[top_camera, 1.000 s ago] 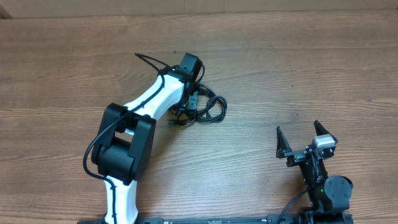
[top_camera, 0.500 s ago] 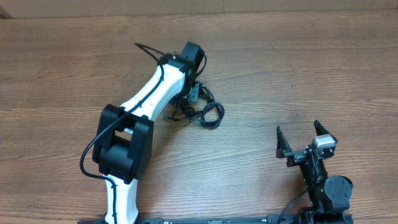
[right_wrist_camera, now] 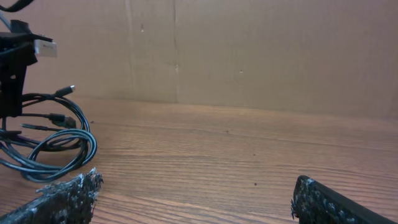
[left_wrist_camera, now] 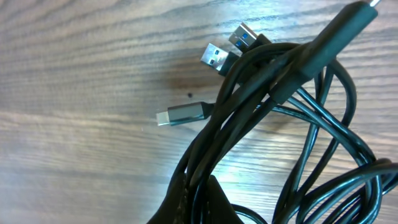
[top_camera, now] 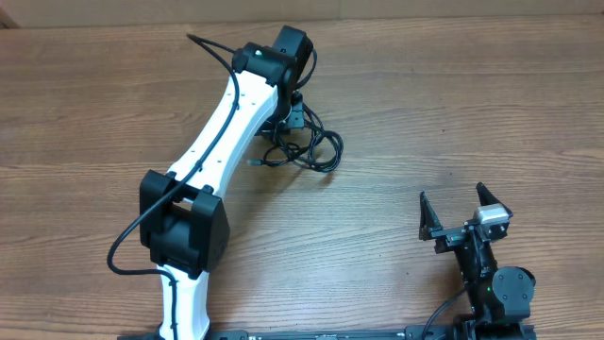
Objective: Untangle cables
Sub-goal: 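Lift the grasped cables upward with the left gripper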
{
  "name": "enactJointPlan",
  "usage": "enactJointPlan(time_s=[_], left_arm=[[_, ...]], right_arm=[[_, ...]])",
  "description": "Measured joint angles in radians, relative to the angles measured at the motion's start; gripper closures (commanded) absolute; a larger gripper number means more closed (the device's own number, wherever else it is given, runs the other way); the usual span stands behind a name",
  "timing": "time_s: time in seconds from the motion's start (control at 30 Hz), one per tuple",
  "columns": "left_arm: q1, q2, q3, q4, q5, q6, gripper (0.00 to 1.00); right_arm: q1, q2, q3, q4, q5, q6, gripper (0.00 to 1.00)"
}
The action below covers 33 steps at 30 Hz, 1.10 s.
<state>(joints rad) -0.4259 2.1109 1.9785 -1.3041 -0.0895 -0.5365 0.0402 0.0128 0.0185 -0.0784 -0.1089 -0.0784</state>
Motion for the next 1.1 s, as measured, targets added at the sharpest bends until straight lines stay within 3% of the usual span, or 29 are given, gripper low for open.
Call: enactJointPlan(time_s=[0.3,0.8,1.1], left_arm=[[0.000,0.000,0.005,-0.109,0.072,-0.229,0.96],[0.000,0.000,0.005,-0.262,0.109,-0.306,0.96],[0.000,0.000,0.005,-0.335,0.109,-0.510,0.96]], right_arm=[[0.000,0.000,0.000,0.000,0.000,0.000,0.00],[0.000,0.000,0.000,0.000,0.000,0.000,0.00],[0.000,0.000,0.000,0.000,0.000,0.000,0.00]])
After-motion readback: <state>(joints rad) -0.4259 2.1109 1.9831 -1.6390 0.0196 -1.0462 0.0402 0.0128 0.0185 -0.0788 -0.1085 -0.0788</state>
